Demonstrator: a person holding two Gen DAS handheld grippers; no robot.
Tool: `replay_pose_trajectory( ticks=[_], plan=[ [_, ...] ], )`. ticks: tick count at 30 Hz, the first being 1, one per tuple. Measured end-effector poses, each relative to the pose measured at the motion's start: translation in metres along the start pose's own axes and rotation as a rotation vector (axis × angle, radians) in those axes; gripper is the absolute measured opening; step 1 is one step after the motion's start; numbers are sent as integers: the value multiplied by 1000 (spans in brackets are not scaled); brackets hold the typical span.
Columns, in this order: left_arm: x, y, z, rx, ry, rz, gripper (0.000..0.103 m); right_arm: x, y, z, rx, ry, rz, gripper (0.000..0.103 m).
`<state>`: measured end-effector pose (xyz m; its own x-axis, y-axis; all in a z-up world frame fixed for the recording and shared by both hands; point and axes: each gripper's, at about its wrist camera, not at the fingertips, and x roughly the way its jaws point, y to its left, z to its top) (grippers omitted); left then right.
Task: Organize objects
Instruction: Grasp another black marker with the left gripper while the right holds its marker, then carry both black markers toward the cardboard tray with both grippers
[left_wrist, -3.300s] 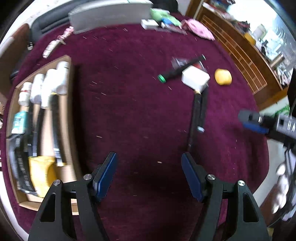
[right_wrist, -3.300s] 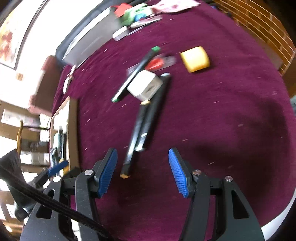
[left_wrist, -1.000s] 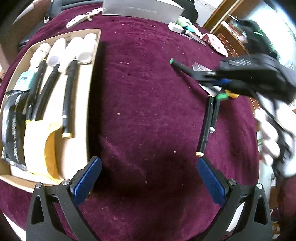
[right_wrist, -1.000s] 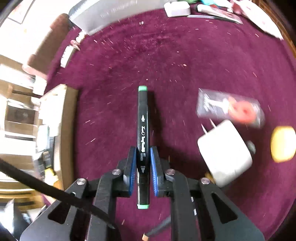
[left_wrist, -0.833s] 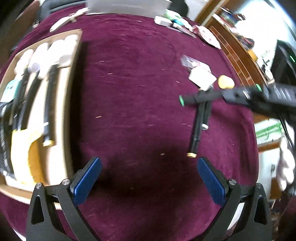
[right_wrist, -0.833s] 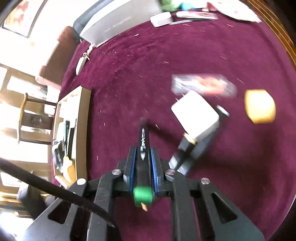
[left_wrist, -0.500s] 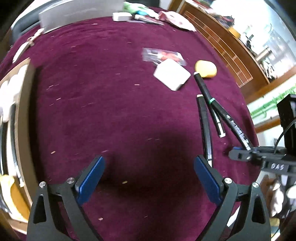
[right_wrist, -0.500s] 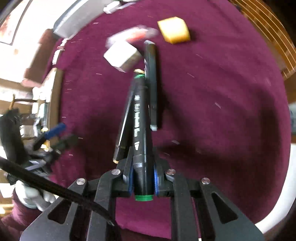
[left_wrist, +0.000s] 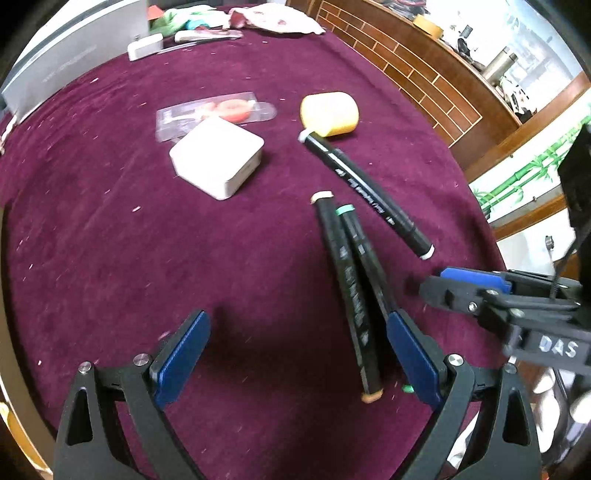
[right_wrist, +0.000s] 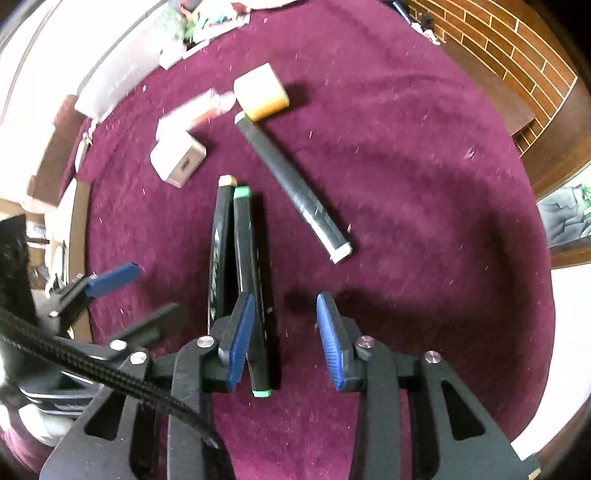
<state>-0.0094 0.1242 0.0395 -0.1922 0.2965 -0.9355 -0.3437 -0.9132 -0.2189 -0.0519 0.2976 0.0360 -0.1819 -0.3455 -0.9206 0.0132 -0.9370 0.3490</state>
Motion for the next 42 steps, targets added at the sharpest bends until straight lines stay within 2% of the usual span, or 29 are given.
replay_pose_trajectory(
  ticks=[1,2,4,5,6,8,10,13,16,19,20,21,22,23,25,28,29,30,32,34,37,39,42],
  plan=[
    [6,-6,2,25,8,26,91,0,-1,2,6,-5,-3,41],
    [13,-10,3,48,23,66,80,1,-1,2,12,-6,-5,42],
    [13,-13,1,98,-1,117,69,2,-5,2,24,-3,-4,42],
    [12,-13,0,116,-3,140,59,2,-5,1,29,-2,-2,42],
    [10,-10,-1,121,-2,148,47,0,-8,-1,32,-3,3,42],
    [2,5,-2,101,3,136,32,-1,-6,-2,31,-5,10,43],
    [-4,23,-4,54,20,107,25,0,-4,-2,24,-5,17,43],
    [-9,36,-7,33,22,113,24,3,7,-4,-14,3,26,43],
    [-6,30,-6,68,23,151,24,11,18,-5,-57,8,3,42],
    [-1,22,-5,101,11,169,40,22,29,-3,-89,11,-29,42],
    [2,17,-4,115,7,160,49,26,32,-3,-103,15,-49,42],
    [4,14,-4,129,-3,192,49,29,38,-3,-123,5,-71,45],
    [5,13,-4,139,-13,207,49,30,41,-3,-137,-4,-96,41],
    [5,15,-4,132,-24,202,51,31,42,-3,-149,-8,-125,41],
    [4,18,-5,120,-38,192,51,31,39,-1,-133,-12,-120,41],
    [1,21,-9,126,-45,178,44,31,41,-3,-132,-17,-137,41],
    [-1,22,-10,120,-45,162,22,32,43,-4,-140,-17,-150,42],
    [-4,27,-11,105,-35,116,11,33,45,-4,-150,-18,-162,44],
    [-7,37,-8,33,-16,40,11,35,52,-6,-170,-17,-191,48],
    [-14,47,-11,17,-22,51,11,38,59,-7,-188,-14,-217,54],
    [-15,61,-20,-15,-6,67,11,41,66,-7,-205,-17,-253,55],
    [-15,66,-23,-33,-16,45,12,44,70,-7,-213,-20,-277,56],
    [-15,60,-18,-27,-11,66,15,47,76,-9,-235,-36,-324,55]
  ],
)
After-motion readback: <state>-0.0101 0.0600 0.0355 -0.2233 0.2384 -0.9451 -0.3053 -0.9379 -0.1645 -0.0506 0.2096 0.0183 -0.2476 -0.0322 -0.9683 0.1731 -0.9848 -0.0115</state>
